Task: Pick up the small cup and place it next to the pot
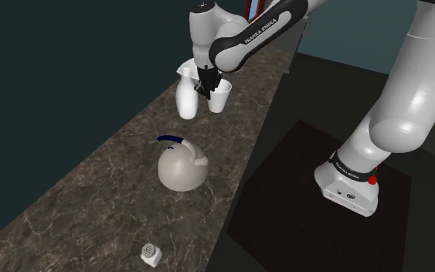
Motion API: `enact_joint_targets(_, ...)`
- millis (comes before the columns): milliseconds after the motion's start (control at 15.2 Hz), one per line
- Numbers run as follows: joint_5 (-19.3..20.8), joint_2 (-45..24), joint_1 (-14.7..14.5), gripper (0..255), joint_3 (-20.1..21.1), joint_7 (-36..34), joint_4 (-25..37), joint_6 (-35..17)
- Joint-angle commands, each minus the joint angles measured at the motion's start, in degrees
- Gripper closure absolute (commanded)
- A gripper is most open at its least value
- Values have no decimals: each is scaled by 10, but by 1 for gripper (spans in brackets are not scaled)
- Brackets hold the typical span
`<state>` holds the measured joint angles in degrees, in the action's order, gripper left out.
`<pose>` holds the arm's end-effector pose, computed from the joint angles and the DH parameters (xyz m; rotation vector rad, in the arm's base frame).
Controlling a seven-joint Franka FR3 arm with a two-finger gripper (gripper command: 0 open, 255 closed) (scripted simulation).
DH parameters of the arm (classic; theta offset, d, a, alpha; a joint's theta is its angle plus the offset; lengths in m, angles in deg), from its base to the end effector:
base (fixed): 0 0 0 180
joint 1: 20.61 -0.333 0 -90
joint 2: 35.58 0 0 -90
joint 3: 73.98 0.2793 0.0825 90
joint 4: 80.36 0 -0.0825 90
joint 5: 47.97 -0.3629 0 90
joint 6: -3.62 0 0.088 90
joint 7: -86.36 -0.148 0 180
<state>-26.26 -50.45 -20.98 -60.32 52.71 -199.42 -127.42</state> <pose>0.5416 0.1160 0.2428 2.9222 -0.1364 0.0820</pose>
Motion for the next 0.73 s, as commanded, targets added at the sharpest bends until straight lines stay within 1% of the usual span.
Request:
enact_joint_targets(0,-7,11,1,255,2,7,3,13)
enact_joint_targets(660,-35,54,5,255,9,37,28,76)
